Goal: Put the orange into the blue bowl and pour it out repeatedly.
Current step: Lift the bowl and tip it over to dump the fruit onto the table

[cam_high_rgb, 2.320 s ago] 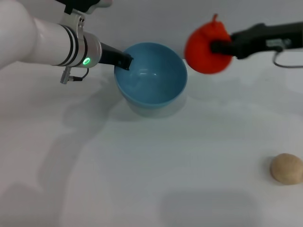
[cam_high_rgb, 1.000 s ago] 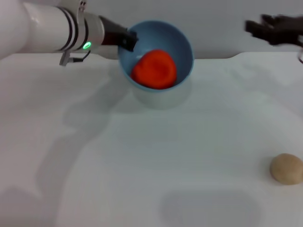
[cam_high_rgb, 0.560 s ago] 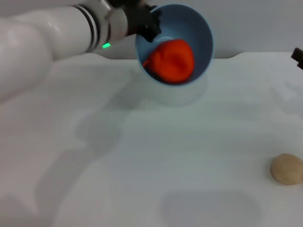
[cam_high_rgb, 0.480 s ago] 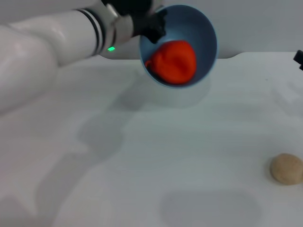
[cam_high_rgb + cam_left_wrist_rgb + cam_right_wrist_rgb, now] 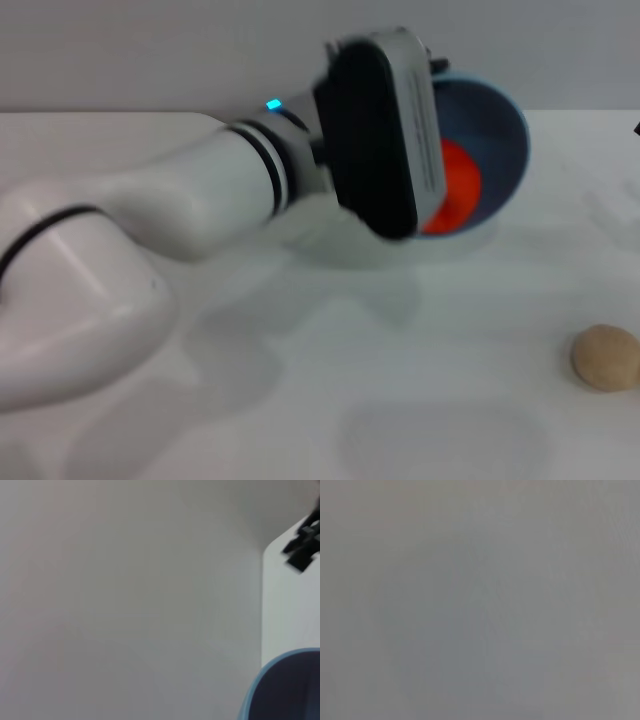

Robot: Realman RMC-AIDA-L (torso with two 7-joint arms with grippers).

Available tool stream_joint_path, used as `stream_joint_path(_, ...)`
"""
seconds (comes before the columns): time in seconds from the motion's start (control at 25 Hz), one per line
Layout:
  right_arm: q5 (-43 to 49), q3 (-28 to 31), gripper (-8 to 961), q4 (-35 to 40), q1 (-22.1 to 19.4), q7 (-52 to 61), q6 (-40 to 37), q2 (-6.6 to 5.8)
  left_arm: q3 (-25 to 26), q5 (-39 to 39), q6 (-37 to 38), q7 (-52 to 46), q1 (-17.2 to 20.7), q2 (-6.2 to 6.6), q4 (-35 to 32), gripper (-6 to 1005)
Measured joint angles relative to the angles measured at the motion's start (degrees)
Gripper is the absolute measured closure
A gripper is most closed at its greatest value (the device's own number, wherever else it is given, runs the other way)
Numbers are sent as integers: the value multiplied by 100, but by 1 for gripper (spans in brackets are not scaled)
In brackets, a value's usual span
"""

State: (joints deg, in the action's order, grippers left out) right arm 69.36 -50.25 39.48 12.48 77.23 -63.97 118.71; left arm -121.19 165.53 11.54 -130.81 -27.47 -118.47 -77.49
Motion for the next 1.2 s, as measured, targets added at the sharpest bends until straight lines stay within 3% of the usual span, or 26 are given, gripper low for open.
stream_joint_path(0.36,-7,27,241,-53,36,-3,-71,2,-564,4,-1126,1449,251,-41,263,1001)
stream_joint_path(1.2,-12,256,240,-83,106,-7,-20,-6,-730,-19,-2820,2507,168,-53,1065,1000)
